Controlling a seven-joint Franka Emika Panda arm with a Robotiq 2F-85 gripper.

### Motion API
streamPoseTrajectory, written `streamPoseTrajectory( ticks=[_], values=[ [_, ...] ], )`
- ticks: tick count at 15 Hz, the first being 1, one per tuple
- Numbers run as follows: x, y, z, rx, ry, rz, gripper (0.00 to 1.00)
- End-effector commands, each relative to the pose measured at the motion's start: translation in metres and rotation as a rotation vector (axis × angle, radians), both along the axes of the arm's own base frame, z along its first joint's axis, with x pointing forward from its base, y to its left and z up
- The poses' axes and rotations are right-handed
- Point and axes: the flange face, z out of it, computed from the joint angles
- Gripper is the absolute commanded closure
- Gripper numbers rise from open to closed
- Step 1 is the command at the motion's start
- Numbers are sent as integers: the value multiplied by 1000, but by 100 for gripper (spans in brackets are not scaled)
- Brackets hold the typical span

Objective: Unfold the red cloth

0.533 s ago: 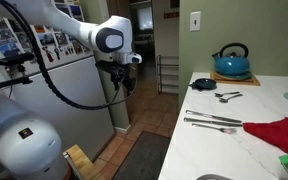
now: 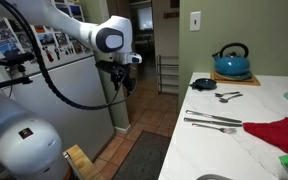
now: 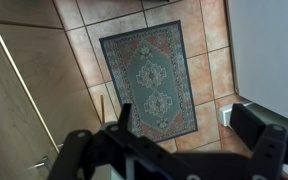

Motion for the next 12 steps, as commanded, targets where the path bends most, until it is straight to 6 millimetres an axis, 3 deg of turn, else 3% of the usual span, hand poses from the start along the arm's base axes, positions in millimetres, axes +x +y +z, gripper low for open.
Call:
streamPoseTrajectory(
  ticks=[1, 8, 12],
  values=[
    [4, -4, 3, -12, -44, -25, 0],
    [52, -110, 70, -87, -408, -313, 0],
    [74, -154, 88, -240, -596, -380, 0]
  ],
)
